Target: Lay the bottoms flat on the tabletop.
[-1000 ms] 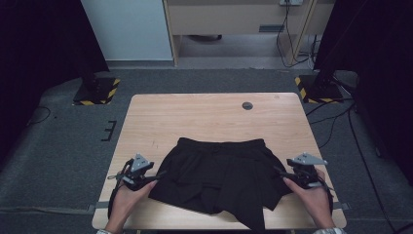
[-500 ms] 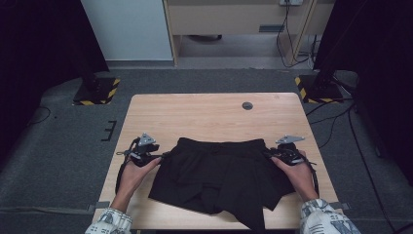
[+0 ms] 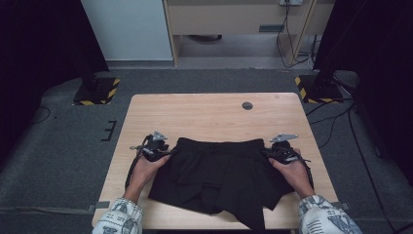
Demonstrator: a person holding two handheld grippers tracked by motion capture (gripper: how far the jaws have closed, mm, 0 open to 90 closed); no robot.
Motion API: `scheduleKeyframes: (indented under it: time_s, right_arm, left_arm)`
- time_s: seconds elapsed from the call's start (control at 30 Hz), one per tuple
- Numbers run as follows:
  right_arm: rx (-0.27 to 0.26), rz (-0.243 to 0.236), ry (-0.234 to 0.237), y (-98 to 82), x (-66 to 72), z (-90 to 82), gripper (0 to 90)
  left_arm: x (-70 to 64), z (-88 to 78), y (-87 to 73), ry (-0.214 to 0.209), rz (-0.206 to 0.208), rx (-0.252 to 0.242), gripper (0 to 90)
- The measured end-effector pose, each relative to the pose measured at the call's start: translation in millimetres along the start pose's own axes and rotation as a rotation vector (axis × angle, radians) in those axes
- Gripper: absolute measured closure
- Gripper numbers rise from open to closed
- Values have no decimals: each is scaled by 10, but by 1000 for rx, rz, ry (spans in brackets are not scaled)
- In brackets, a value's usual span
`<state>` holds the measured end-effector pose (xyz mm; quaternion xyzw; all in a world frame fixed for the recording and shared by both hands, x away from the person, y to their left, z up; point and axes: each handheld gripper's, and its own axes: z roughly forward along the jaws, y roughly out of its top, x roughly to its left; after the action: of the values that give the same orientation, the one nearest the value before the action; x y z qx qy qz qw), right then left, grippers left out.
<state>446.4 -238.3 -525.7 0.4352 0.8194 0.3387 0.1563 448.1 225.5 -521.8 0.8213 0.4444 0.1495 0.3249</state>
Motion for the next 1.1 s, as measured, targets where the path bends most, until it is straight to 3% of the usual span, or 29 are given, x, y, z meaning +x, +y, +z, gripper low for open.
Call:
scheduleKeyframes:
  time_s: [0.03, 0.1, 0.2, 0.37, 0.5, 0.73, 0.9, 1.1]
  right_arm:
    - [3, 12, 8, 2, -3, -2, 833]
    - [-3, 22, 21, -3, -21, -9, 860]
    - [-30, 38, 36, 6, -37, -47, 881]
    - [-100, 39, 64, 107, -63, -228, 887]
    - [-151, 35, 75, 218, -83, -391, 887]
    - [-188, 15, 65, 362, -30, -627, 891]
    - [-243, -11, 50, 539, 40, -853, 892]
    - [-263, -21, 44, 688, 45, -964, 892]
  left_arm:
    - [-14, 4, -4, 0, 6, -5, 575]
    - [-46, -2, 7, -11, -2, 5, 724]
    - [-98, -29, 54, -1, -1, 12, 878]
    - [-175, -270, 169, 14, 26, -91, 892]
    - [-230, -446, 275, 23, 69, -115, 892]
    - [-204, -742, 352, 43, 54, -186, 892]
    - [-190, -956, 460, 62, 56, -242, 892]
    - [-152, -1082, 582, 76, 56, -263, 893]
